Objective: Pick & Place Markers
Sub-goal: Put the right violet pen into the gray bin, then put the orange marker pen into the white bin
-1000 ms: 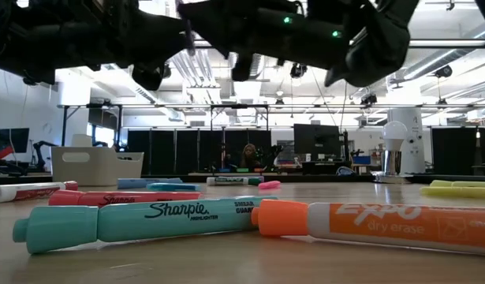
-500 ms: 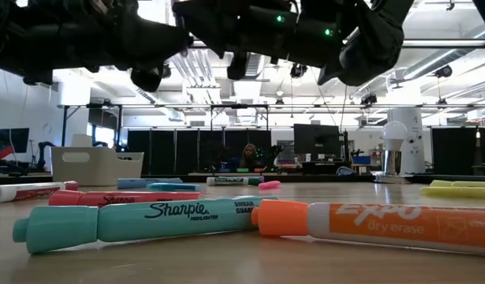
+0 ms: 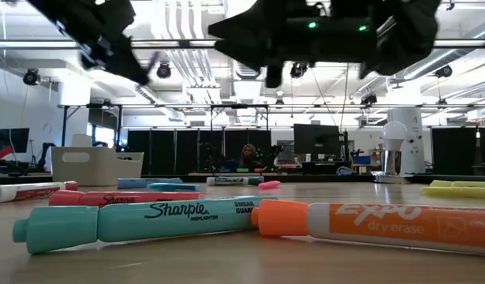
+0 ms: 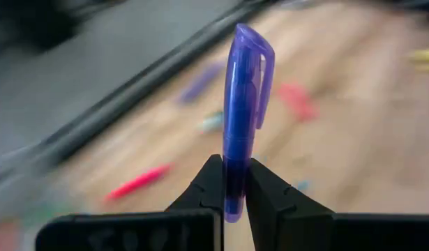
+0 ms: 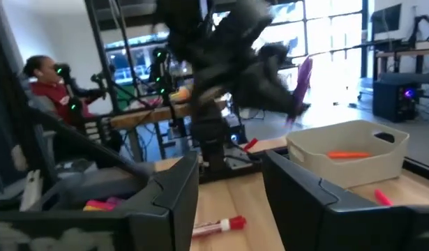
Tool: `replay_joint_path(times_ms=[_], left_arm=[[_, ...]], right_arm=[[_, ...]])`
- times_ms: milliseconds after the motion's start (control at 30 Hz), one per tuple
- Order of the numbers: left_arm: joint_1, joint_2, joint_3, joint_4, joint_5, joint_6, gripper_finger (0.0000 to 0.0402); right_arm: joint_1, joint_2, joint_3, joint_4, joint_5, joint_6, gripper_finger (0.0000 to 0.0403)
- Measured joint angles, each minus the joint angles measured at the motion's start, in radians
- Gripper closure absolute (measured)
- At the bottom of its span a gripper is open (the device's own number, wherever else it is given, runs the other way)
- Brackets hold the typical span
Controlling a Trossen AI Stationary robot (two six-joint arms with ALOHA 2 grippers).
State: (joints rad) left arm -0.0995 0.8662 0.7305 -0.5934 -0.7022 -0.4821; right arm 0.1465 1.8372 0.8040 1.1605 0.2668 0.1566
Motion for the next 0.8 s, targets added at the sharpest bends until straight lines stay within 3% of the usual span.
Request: replay_joint_path(times_ms=[67, 167, 400, 600, 800], left_arm=[[0.041, -0.005, 0.083, -0.240, -0.045, -0.093, 0.0374], [0.145, -0.001, 0.143, -0.412, -0.043, -0.157, 0.0374], [0.515, 0.083, 0.118, -0.331, 0.133, 0.015, 0.0374], [0.819, 0.225, 0.117, -0.293, 0.156, 0.149, 0.0374], [0.916, 0.349, 0.112, -0.281, 0.169, 0.197, 0.0374]], right_arm=[[0.001, -0.032, -0.027, -0.004, -0.002, 0.000, 0.0257], [-0.001, -0.067, -0.058, -0.005, -0.001, 0.000, 0.0267], [0.000, -0.108, -0.092, -0.006, -0.002, 0.000, 0.0288], [0.000, -0.103, -0.096, -0.005, -0.002, -0.004, 0.0302], [-0.001, -0.101, -0.095, -0.029, -0.002, -0.008, 0.0315]])
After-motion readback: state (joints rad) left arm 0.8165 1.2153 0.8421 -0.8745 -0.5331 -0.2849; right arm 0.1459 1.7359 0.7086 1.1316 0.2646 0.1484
